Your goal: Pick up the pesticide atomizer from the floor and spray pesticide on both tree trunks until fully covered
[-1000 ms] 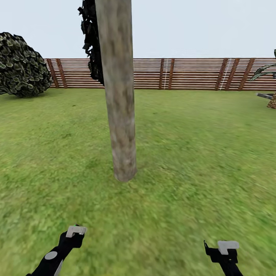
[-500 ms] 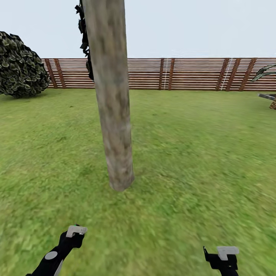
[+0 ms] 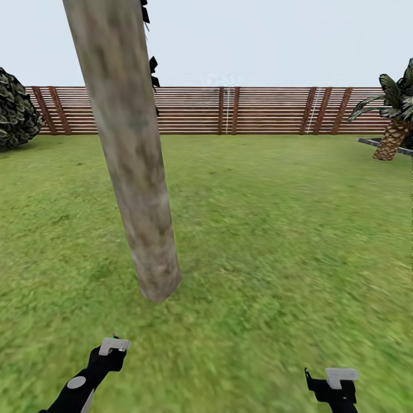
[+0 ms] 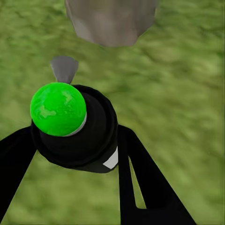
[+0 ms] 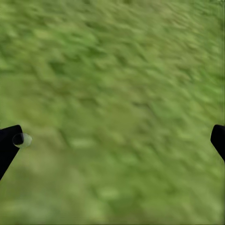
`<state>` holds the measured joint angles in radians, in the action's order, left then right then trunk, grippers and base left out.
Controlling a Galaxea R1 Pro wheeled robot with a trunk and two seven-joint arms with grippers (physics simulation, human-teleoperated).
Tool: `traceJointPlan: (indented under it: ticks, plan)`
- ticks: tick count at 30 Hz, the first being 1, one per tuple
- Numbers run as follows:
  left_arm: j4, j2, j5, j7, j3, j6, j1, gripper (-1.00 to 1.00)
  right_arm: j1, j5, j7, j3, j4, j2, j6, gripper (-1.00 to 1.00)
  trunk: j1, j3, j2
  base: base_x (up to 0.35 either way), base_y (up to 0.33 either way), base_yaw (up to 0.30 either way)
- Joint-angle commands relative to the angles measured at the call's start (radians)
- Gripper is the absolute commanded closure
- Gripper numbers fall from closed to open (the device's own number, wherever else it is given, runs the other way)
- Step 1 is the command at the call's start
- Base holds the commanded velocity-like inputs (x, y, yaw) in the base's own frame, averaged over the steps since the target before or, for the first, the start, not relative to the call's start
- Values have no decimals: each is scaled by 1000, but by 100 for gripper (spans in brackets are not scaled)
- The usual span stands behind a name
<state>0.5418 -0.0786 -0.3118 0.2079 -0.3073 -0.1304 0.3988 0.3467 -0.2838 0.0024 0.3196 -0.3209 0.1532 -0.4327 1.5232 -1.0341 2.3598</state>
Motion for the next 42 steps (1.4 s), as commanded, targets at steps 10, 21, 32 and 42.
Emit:
traceJointPlan:
  ticks: [10, 21, 32, 42]
  plan:
    - [-7, 0, 0, 1, 0, 2, 0, 100, 0, -2, 3, -2, -1, 0, 0, -100, 0, 0, 0, 4, 0, -2]
    - [63, 70, -8, 13, 32, 299, 151, 100, -2, -3, 0, -2, 5, 5, -1, -100, 0, 0, 0, 0, 0, 0]
    - [54, 65, -11, 16, 34, 317, 146, 100, -2, -3, 0, -2, 5, 6, -2, -100, 0, 0, 0, -96, 0, 0]
    - [65, 38, -12, 17, 56, 438, 226, 100, -2, -3, -1, -2, 5, 5, -1, -100, 0, 0, 0, -13, 0, 0]
